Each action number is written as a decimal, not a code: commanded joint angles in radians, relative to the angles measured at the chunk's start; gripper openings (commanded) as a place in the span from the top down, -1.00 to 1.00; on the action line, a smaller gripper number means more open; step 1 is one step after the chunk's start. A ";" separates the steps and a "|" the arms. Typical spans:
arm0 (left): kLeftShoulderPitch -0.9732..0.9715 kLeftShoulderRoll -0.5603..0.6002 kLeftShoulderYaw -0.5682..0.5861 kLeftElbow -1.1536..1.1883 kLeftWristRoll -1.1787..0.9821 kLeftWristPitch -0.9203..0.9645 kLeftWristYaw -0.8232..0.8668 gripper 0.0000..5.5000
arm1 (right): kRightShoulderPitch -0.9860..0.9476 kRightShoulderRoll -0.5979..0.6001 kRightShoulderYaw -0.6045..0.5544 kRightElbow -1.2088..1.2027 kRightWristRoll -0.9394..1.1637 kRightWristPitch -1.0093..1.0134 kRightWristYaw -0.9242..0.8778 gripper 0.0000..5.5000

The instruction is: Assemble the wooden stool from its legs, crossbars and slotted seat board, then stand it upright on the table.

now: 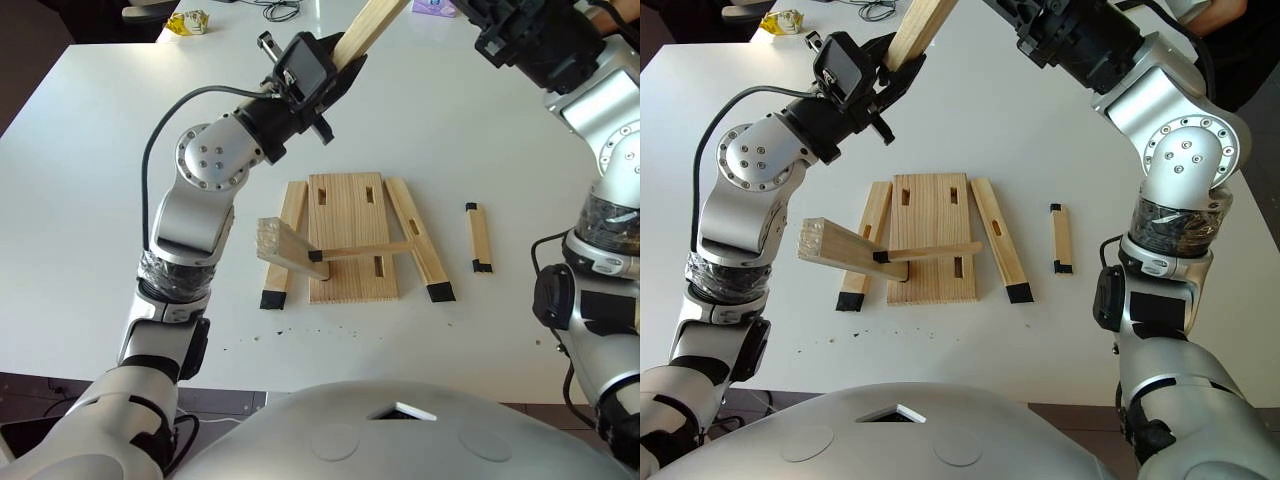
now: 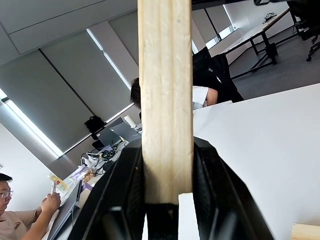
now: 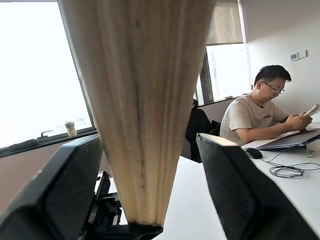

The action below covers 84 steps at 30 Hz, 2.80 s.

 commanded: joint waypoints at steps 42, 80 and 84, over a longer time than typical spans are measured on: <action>-0.037 0.017 0.076 0.127 0.121 -0.125 0.039 0.60 | 0.006 -0.041 0.075 -0.051 -0.050 0.101 0.100 0.24; 0.546 0.532 0.167 0.025 -0.150 -0.114 -0.672 -0.34 | 0.819 -0.472 -0.074 -0.658 -0.246 -0.030 0.374 0.26; 0.595 0.566 0.160 -0.055 -0.179 -0.092 -0.725 -0.34 | 0.844 -0.453 -0.005 -0.670 -0.285 -0.076 0.367 0.26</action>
